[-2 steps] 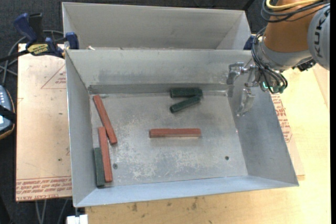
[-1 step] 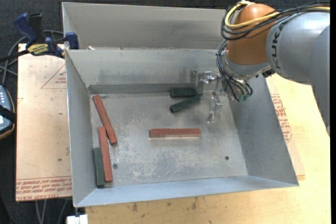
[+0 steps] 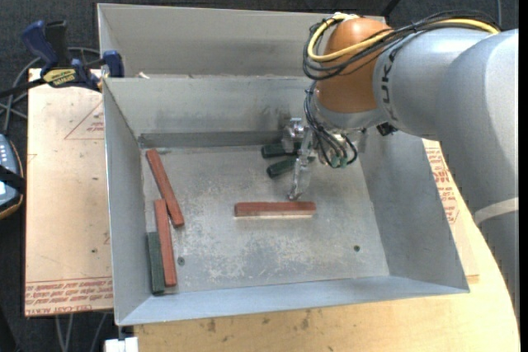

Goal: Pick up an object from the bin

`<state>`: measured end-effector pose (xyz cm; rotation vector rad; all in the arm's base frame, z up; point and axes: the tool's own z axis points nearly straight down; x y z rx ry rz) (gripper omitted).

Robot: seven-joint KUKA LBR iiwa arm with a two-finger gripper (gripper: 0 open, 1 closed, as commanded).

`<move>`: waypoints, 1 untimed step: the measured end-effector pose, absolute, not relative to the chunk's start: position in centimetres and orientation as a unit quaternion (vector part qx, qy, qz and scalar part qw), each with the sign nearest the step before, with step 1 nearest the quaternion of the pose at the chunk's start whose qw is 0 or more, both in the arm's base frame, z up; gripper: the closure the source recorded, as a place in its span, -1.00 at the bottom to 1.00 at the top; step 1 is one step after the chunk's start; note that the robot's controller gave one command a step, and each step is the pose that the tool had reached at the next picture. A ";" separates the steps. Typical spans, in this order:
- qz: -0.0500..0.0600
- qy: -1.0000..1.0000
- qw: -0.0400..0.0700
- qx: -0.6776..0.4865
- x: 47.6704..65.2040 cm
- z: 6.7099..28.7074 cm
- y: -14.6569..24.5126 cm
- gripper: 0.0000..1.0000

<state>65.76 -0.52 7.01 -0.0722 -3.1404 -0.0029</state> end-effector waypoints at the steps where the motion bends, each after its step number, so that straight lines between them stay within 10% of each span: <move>1: 0.000 -1.000 -0.007 -0.024 66.2 7.6 -0.8 1.00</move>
Offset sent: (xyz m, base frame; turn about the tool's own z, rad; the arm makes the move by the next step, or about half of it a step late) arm 0.0000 0.0000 0.0000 0.0000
